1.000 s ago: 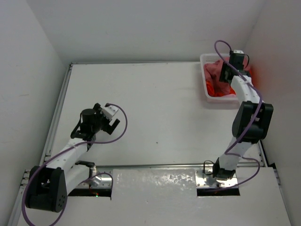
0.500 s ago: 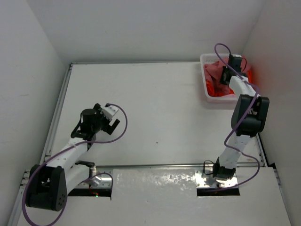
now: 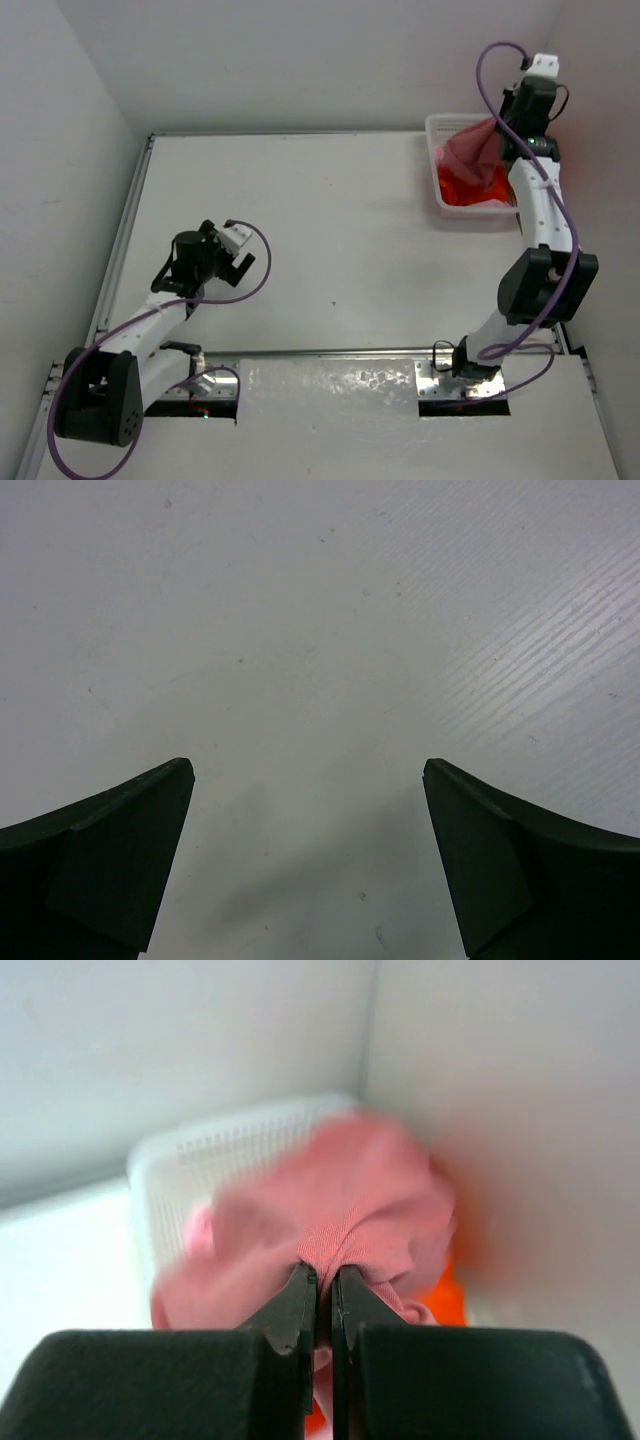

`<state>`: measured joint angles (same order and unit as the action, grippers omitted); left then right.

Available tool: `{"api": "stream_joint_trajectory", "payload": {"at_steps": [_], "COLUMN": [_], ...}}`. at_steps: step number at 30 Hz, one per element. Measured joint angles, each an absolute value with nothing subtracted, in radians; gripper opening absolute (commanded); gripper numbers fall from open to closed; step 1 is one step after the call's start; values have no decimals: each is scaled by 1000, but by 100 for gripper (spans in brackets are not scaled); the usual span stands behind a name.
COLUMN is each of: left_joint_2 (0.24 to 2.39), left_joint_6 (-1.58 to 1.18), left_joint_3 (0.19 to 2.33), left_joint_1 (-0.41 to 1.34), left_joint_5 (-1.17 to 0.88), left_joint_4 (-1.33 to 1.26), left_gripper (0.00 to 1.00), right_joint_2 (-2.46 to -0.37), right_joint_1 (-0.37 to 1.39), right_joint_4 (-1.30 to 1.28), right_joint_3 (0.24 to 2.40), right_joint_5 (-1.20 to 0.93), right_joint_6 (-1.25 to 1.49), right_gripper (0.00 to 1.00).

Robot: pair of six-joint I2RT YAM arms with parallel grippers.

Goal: Fold and stack the t-shirts
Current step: Grab crumpled tshirt from bin with the right arm, then move the tshirt to the center of the board

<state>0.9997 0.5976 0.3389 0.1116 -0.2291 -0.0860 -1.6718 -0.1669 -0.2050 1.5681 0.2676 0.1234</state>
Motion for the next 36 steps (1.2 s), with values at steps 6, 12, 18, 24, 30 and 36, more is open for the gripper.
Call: {"api": "stream_joint_trajectory", "payload": {"at_steps": [6,12,18,24,30,36], "left_joint_2": [987,958,935,924,894,882], "left_joint_6": [598,597,587,549,480,409], "left_joint_3": [339,339,339,338,338,364], "left_joint_1": [112,112,112,112,112,102], "left_joint_5": [-229,-229,-227,-201,-138,-63], "left_joint_4": [-86,-86,-86,-89,-114,-117], "left_gripper": [100,100,100,100,100,100], "right_joint_2": [-1682,-1747,-1740,-1726,-1583,-1407], "right_joint_1": [-166,-166,-134,106,258,250], "right_joint_4": [-194,-151,-137,-133,-49,96], "right_joint_3": [1869,2152,2166,2218,2220,2138], "right_joint_5": [288,284,251,200,35,-47], "right_joint_6": [73,38,25,-96,-86,73], "right_gripper": [0,0,0,0,0,0]}}
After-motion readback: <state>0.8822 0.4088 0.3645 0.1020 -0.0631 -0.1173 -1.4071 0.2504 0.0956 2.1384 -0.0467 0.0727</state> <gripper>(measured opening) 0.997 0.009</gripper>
